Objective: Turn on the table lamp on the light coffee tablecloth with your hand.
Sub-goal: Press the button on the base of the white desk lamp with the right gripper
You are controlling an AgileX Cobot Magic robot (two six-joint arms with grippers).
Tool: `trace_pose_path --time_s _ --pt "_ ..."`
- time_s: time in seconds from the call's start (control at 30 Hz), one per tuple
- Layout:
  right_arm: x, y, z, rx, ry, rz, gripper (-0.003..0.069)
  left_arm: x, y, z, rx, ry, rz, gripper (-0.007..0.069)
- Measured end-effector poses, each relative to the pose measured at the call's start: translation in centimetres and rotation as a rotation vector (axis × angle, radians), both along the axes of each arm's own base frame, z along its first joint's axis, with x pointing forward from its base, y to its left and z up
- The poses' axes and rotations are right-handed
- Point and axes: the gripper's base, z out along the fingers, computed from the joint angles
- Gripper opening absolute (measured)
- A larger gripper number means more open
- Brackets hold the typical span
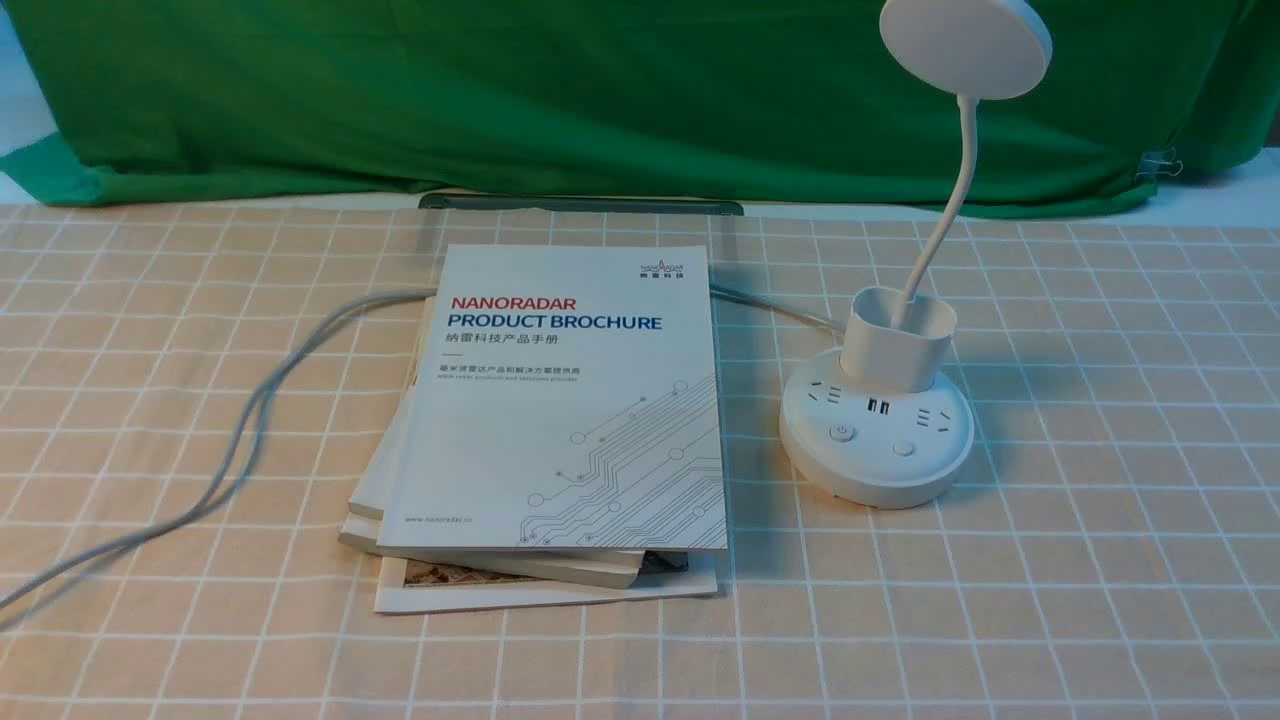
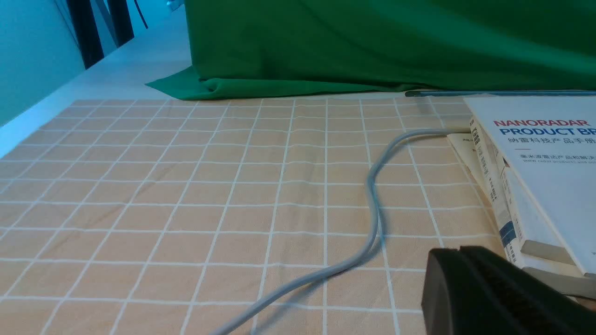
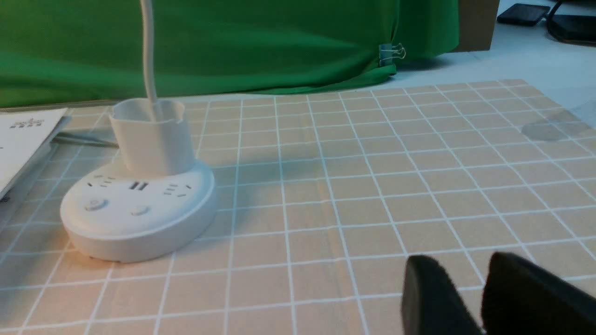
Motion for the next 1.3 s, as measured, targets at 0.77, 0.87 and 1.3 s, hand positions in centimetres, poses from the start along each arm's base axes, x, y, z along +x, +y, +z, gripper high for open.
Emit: trace_pose_path --time_s 0.77,0.87,1.3 --pt "0.0 0.0 0.0 -0.001 0.0 0.0 0.0239 0.0 0.0 0.0 0.0 0.0 0.0 0.0021" --pt "0.0 0.0 0.0 -0.001 0.0 0.0 0.0239 0.0 0.0 0.0 0.0 0.0 0.0 0.0021" --pt "0.0 0.03 0.0 0.034 -0.001 -0.001 0.0239 0.0 0.0 0.0 0.0 0.0 0.0 0.0021"
